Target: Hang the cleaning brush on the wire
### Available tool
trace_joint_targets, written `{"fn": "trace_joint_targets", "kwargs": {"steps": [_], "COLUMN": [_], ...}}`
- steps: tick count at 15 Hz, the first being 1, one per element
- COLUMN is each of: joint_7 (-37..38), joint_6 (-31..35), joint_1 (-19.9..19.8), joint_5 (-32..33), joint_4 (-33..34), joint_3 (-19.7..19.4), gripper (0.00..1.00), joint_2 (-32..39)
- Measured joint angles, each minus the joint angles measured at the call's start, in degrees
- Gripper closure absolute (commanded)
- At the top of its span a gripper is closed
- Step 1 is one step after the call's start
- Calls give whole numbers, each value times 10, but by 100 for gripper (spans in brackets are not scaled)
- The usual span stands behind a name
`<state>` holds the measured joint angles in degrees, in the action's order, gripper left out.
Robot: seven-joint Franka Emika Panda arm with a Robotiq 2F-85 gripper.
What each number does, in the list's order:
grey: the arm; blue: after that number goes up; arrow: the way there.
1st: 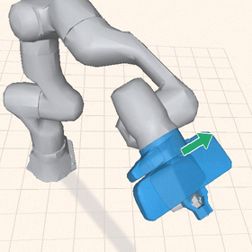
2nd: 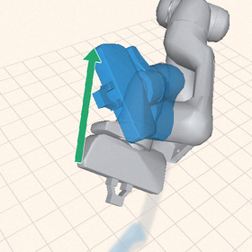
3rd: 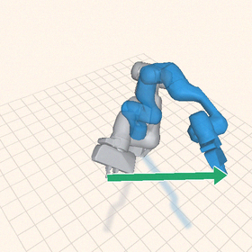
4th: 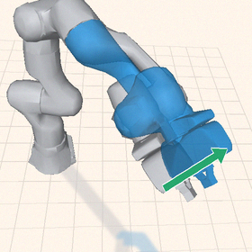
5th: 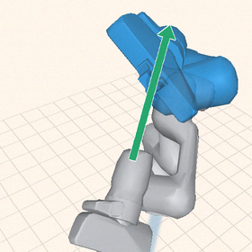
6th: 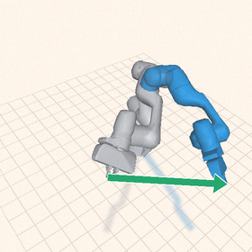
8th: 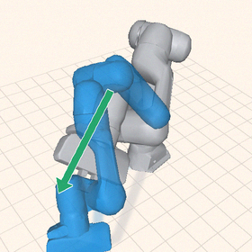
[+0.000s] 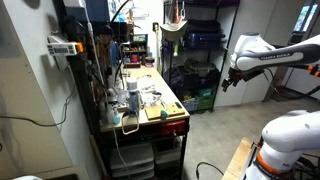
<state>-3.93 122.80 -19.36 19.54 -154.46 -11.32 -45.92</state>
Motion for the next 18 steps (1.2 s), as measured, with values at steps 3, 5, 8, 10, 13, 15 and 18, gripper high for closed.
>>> {"fn": "trace_joint_targets", "kwargs": {"steps": [3, 5, 8, 10, 13, 15, 18], "joint_7": [0, 1, 9, 9, 23, 53, 102], "joint_6": [0, 0, -32, -77, -148, -161, -144], "joint_1": [0, 1, 18, 47, 87, 105, 133], "joint_5": [0, -2, -31, -68, -109, -134, -205], "joint_4": [0, 0, 12, 35, 78, 104, 132], "joint_3": [0, 1, 23, 41, 67, 84, 101], "gripper": [0, 0, 0, 0, 0, 0, 0], "joint_2": [0, 0, 0, 0, 6, 21, 58]}}
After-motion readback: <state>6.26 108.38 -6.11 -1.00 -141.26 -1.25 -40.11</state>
